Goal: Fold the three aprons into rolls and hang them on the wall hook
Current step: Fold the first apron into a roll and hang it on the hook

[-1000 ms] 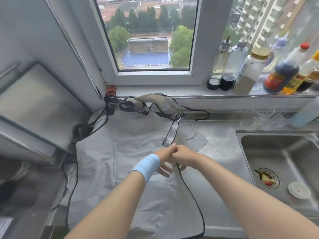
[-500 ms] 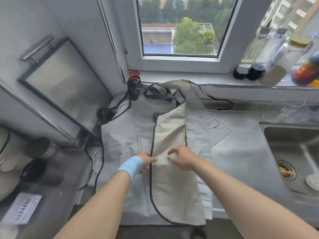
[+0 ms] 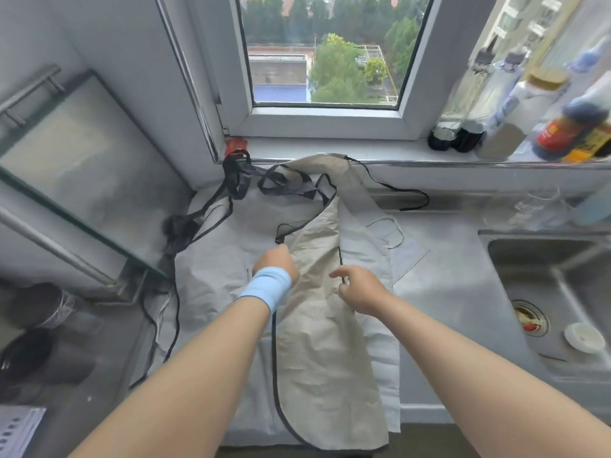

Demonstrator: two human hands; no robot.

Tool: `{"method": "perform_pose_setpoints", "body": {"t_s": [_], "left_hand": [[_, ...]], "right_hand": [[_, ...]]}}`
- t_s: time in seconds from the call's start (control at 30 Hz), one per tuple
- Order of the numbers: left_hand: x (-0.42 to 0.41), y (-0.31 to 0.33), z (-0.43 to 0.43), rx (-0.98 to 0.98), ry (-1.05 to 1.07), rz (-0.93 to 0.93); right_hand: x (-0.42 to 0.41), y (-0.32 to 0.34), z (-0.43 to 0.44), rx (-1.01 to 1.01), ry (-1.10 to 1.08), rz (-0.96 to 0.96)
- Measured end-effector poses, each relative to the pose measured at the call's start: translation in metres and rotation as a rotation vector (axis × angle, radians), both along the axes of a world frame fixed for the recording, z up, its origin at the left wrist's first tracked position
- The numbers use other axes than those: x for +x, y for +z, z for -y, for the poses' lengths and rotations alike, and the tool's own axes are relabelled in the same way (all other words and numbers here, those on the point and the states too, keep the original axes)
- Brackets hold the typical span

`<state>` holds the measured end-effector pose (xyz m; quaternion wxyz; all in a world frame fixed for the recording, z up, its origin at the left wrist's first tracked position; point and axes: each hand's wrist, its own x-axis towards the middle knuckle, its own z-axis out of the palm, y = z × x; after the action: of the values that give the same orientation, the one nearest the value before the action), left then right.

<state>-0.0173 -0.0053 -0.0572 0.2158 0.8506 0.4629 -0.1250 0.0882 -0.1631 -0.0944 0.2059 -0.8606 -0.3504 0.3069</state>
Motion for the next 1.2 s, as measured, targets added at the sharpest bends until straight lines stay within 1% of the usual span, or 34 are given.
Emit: {"method": "perform_pose_setpoints", "body": {"t_s": [0.1, 0.17, 0.23, 0.33, 0.43, 0.57, 0.73, 0.83, 0.9, 0.97, 1.0, 1.03, 1.07, 1.1, 1.13, 1.17, 1.2], "left_hand": [[0.047, 0.01, -0.011, -0.023, -0.014, 0.183], [0.076, 0.009, -0.02, -0.018, -0.083, 0.223], [0.101, 0.005, -0.027, -0.008, -0.134, 0.208], [0.136, -0.011, -0.038, -0.022, -0.149, 0.164], [0.162, -0.026, -0.043, -0.05, -0.12, 0.11], [0.177, -0.038, -0.045, -0.02, -0.02, 0.11], [0.176, -0.033, -0.06, -0.095, 0.195, 0.367], [0.171, -0.03, -0.067, -0.129, 0.262, 0.441], [0.168, -0.029, -0.066, -0.121, 0.314, 0.509], [0.164, -0.024, -0.056, -0.041, 0.351, 0.632], [0.161, -0.022, -0.049, 0.037, 0.323, 0.679], [0.157, -0.023, -0.04, 0.126, 0.234, 0.7], [0.152, -0.025, -0.03, 0.214, 0.086, 0.678], [0.146, -0.03, -0.02, 0.29, -0.084, 0.622], [0.14, -0.037, -0.012, 0.363, -0.241, 0.558], [0.134, -0.046, -0.008, 0.401, -0.369, 0.48], [0.128, -0.051, -0.004, 0.394, -0.454, 0.379]], "right_hand": [[0.036, 0.002, -0.016, 0.048, -0.108, -0.024], [0.059, -0.004, -0.029, 0.039, -0.144, -0.034], [0.074, -0.013, -0.04, 0.007, -0.146, -0.057], [0.089, -0.03, -0.055, -0.026, -0.13, -0.103], [0.099, -0.046, -0.067, -0.045, -0.13, -0.154], [0.104, -0.058, -0.076, -0.108, -0.173, -0.105], [0.111, -0.06, -0.074, -0.069, -0.253, -0.174], [0.116, -0.058, -0.072, -0.065, -0.23, -0.166], [0.118, -0.054, -0.071, -0.027, -0.236, -0.173], [0.117, -0.047, -0.069, 0.039, -0.285, -0.225], [0.116, -0.045, -0.068, 0.063, -0.326, -0.283], [0.114, -0.044, -0.067, 0.067, -0.365, -0.354], [0.111, -0.042, -0.064, 0.048, -0.381, -0.412], [0.11, -0.043, -0.061, 0.032, -0.361, -0.433], [0.109, -0.044, -0.058, 0.016, -0.317, -0.406], [0.11, -0.045, -0.056, 0.019, -0.294, -0.365], [0.112, -0.044, -0.054, 0.036, -0.296, -0.311]]}}
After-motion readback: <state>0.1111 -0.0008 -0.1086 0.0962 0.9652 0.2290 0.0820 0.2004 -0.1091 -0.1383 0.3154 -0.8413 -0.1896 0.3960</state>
